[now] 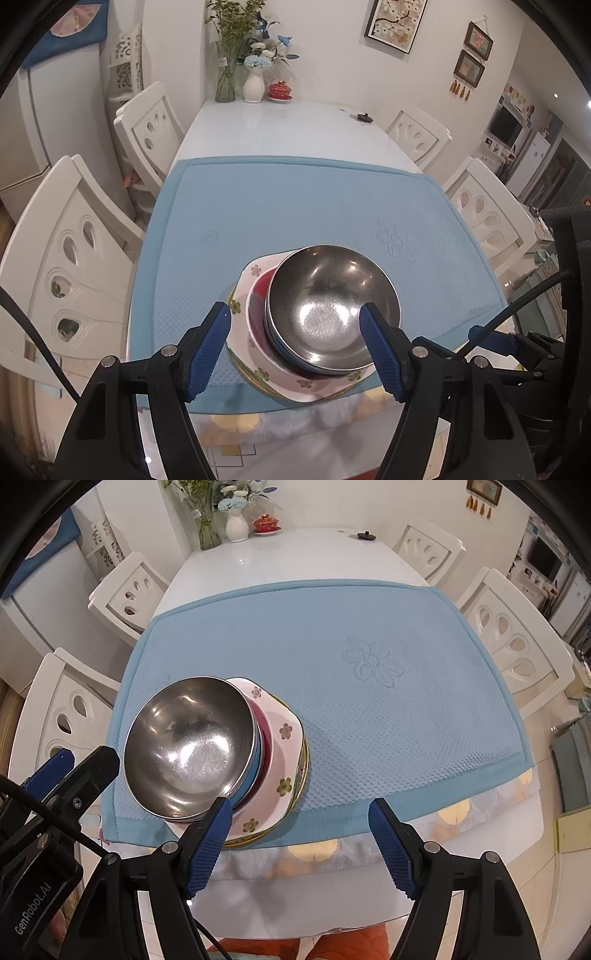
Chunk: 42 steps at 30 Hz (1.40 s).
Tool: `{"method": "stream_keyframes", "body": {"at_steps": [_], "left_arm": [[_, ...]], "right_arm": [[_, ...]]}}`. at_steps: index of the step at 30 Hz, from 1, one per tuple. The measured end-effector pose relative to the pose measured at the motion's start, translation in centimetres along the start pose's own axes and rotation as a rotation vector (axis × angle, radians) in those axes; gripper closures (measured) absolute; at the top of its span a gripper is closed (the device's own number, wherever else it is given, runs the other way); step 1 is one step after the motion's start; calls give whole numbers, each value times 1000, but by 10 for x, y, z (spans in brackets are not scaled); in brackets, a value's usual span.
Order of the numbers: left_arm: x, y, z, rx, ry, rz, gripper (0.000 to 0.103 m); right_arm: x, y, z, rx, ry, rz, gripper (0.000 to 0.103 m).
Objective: Organize plates and bowls
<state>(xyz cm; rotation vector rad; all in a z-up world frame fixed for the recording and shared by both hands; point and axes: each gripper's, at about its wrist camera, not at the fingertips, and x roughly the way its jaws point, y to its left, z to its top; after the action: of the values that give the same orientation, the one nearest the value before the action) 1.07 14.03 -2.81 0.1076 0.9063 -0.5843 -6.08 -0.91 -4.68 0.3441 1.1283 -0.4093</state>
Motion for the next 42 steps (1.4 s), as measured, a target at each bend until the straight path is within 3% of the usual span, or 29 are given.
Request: {"method": "stream_keyframes", "body": {"at_steps": [42], "left_arm": [[7,7,-4,-11,18,7,33]], "right_arm": [[6,8,1,-9,19,17,29]]}}
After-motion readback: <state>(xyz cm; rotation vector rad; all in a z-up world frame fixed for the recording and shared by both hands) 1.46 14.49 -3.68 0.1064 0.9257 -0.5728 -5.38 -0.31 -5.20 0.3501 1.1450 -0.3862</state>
